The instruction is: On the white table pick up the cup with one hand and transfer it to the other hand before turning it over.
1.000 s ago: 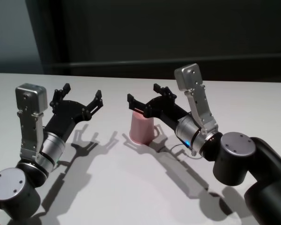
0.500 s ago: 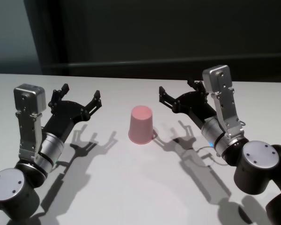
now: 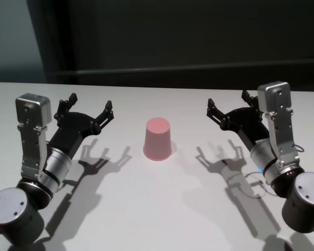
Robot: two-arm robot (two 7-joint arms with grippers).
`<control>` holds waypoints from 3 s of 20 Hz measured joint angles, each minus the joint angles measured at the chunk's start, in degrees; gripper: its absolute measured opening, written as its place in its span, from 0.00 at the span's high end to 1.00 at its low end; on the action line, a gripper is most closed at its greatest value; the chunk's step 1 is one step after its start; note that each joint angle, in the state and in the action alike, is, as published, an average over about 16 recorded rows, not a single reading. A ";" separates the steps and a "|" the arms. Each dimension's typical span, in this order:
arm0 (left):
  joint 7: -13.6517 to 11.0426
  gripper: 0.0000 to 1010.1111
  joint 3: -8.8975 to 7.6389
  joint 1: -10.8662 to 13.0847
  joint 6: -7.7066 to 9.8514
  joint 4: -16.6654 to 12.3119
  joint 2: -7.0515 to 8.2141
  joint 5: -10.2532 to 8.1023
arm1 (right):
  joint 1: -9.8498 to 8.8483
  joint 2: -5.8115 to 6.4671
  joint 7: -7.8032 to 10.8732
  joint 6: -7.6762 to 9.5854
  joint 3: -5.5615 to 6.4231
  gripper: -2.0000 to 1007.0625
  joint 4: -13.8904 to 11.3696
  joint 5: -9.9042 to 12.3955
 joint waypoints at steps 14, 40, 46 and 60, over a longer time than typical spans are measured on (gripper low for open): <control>0.00 0.01 0.00 0.00 0.00 0.00 0.00 0.00 | -4.57 0.16 -2.93 -0.12 2.58 0.01 -3.14 -4.25; 0.00 0.01 0.00 0.00 0.00 0.00 0.00 0.00 | -5.33 -3.46 -1.22 -0.61 3.11 0.01 0.45 -8.40; 0.00 0.01 0.00 0.00 0.00 0.00 0.00 0.00 | -5.47 -4.21 -0.74 -1.52 3.93 0.01 1.52 -8.96; 0.00 0.01 0.00 0.00 0.00 0.00 0.00 0.00 | -4.93 -5.43 0.97 -3.57 4.62 0.01 3.52 -9.56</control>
